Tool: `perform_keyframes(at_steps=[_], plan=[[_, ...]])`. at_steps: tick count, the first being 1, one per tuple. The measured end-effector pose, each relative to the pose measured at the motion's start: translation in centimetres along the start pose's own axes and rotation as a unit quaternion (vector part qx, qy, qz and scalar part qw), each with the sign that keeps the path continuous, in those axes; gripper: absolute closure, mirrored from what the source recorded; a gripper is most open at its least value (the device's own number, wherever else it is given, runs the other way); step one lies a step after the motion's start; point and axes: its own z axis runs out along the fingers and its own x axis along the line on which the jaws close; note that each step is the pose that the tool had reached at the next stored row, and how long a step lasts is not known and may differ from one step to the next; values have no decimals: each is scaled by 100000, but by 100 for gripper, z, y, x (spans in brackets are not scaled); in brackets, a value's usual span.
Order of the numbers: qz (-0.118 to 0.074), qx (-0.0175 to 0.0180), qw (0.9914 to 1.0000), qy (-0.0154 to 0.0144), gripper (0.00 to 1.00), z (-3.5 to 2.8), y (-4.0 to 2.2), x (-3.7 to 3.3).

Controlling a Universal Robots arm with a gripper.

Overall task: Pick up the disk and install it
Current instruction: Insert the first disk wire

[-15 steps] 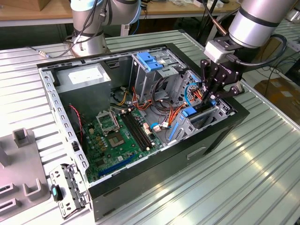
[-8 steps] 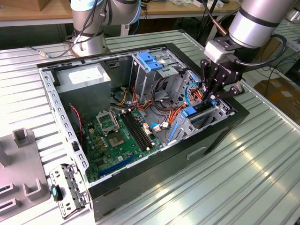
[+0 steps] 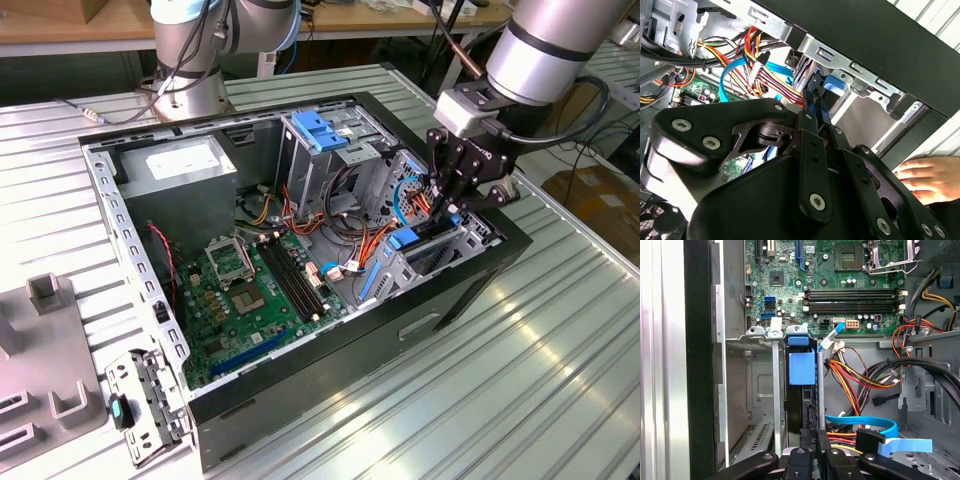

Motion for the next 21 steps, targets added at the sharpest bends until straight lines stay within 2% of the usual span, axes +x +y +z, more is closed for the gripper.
perform_keyframes(at_steps=[17, 18, 19, 20, 21], plan=[[1, 2, 100000, -38, 82, 11, 0, 0], [3, 0, 100000, -65, 82, 6, 0, 0], [4, 2, 100000, -59, 76, -6, 0, 0], [-1, 41, 100000, -72, 76, -74, 0, 0], [0, 42, 100000, -57, 77, -76, 0, 0]])
